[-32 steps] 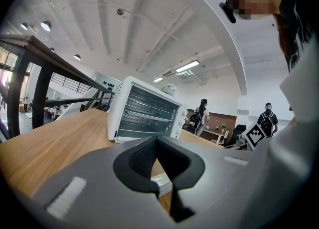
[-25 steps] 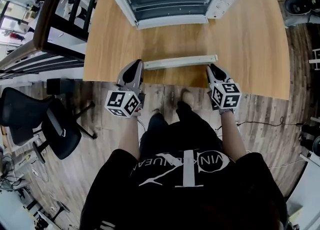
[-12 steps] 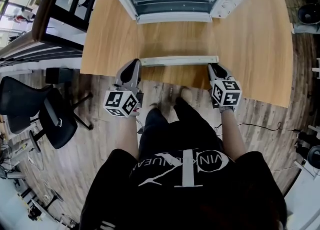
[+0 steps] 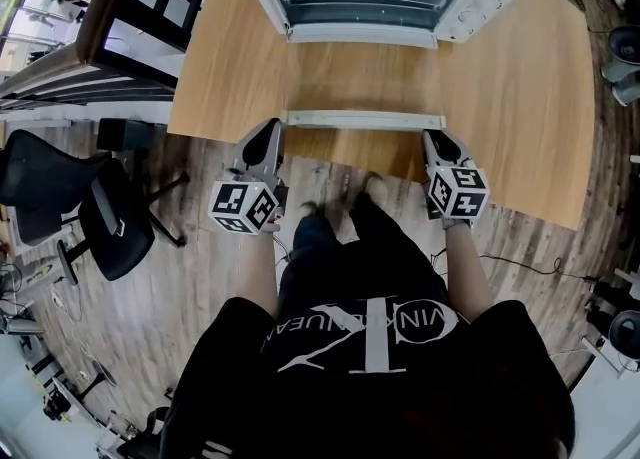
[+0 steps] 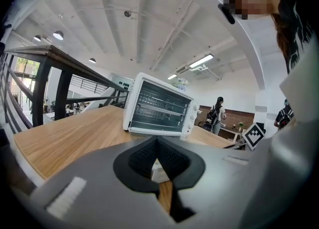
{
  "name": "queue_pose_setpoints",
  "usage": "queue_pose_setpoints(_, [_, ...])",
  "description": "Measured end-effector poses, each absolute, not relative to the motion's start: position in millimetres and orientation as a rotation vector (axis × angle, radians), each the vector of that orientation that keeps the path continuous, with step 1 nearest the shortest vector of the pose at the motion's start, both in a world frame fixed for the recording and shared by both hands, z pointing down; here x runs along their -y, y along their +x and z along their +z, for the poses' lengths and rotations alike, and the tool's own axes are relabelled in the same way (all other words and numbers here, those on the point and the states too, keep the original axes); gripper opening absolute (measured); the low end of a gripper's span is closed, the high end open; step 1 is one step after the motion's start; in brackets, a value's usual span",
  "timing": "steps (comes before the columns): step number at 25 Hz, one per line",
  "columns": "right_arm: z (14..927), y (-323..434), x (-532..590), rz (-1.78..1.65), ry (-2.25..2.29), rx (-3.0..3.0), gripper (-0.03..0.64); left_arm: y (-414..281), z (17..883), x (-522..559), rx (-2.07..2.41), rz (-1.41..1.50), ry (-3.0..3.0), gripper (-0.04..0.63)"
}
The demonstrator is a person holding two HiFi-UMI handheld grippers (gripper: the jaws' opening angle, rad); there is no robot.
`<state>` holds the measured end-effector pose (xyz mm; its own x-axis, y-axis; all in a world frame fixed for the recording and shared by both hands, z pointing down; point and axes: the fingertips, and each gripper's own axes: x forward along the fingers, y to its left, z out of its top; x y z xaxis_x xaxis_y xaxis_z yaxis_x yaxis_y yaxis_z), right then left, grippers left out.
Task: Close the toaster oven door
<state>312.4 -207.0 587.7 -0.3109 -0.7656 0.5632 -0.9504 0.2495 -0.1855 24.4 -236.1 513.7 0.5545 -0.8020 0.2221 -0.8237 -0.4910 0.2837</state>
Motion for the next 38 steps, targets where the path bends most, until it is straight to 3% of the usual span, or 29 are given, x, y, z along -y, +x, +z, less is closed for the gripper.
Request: queue_pose_setpoints(38, [484,315,232,0.429,1.683,2.385,0.026,4,456,252,1.495,-0.009,2.492,-0.002])
